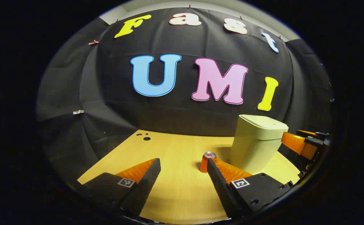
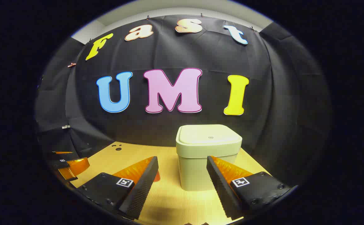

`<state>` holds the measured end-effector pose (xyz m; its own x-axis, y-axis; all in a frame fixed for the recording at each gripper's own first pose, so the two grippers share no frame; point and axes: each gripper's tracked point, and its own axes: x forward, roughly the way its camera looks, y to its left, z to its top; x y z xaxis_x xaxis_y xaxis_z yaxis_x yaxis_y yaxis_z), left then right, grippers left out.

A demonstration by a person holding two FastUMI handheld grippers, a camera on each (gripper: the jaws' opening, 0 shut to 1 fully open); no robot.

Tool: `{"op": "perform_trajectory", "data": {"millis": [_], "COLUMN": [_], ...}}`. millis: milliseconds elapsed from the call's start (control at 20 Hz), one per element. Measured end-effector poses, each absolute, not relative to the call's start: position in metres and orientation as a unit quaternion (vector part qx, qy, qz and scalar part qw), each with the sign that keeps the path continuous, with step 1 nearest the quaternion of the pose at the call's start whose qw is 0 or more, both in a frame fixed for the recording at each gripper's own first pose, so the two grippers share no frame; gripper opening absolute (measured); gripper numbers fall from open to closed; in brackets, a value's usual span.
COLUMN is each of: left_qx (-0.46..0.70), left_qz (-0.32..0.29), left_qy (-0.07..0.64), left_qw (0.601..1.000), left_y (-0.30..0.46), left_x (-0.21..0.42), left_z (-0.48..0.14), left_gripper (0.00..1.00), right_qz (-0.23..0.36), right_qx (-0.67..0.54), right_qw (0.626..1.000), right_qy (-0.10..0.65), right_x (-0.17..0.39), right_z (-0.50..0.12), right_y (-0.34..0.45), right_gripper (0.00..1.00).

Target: Press the lid of the desktop garbage bin to open it, pick up the crumpled paper on the desktop and throw it into the bin, then pick up the pop can on the desktop and drop it into the bin, and finally close the garbage bin lid.

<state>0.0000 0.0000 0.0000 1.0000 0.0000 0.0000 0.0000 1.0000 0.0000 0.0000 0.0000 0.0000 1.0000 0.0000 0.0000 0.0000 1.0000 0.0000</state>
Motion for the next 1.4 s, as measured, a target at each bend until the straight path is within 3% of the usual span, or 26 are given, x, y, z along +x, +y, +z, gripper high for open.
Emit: {"op": "perform_trajectory", "data": {"millis": [450,1400], "left_qx": [0.008,0.028], "left_qz": [-0.001,-0.023], "left_qy": [0.009,0.022], "left_qw": [1.0,0.999], "left_y": [-0.002,-0.002], "left_x": [0.016,0.036], "left_z": [-0.002,-0.012], "left_gripper": [0.95,0.96], "right_qz": [0.017,-0.008], "right_qx": [-0.009,0.008], "right_qw": [1.0,0.999], "right_qy": [-0.007,0.03], "right_x": [0.008,0.03], "right_z": [0.004,-0.016], "right_y": [0.009,0.008], "right_gripper": [0.98,0.98]}}
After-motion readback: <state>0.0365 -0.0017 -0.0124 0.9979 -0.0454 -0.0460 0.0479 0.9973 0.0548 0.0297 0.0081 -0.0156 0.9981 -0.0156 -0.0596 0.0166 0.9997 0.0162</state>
